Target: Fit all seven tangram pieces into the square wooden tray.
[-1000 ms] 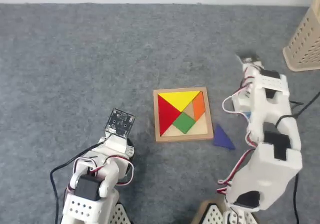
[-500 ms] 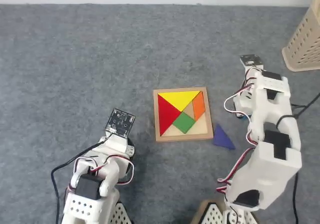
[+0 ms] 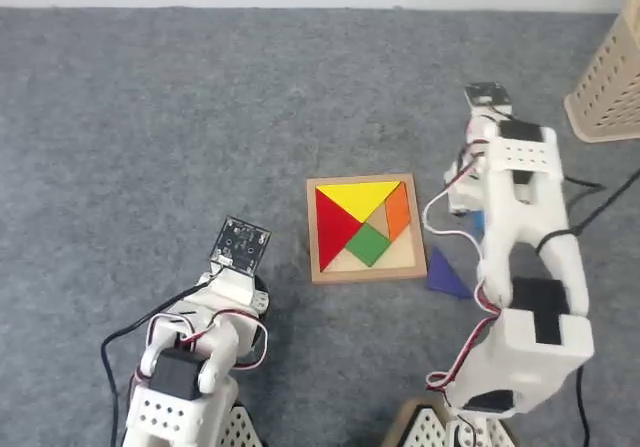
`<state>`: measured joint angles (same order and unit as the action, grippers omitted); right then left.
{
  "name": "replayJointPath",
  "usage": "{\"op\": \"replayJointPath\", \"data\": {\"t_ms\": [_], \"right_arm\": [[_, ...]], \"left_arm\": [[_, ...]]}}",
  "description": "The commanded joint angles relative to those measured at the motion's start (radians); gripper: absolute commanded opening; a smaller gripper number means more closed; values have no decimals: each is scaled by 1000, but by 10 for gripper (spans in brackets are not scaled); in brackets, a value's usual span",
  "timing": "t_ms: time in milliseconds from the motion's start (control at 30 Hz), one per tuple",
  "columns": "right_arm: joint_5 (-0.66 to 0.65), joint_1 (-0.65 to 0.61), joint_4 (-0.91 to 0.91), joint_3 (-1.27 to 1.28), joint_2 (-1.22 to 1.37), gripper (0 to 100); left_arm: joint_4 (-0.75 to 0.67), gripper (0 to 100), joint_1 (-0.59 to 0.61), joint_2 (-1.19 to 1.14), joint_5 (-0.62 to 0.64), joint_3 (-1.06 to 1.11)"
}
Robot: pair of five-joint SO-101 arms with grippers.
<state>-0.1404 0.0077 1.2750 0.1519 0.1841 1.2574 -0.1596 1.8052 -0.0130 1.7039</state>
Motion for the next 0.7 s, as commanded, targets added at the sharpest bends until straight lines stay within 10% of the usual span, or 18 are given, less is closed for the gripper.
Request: {"op": "replayJointPath", "data": {"t_ms": [0, 667], "right_arm": [[28, -15, -15, -72, 28, 203], [28, 120, -16, -173, 232, 179]], "left_arm": [[6, 12, 0, 20, 8, -19], [6, 12, 0, 20, 8, -19]]}}
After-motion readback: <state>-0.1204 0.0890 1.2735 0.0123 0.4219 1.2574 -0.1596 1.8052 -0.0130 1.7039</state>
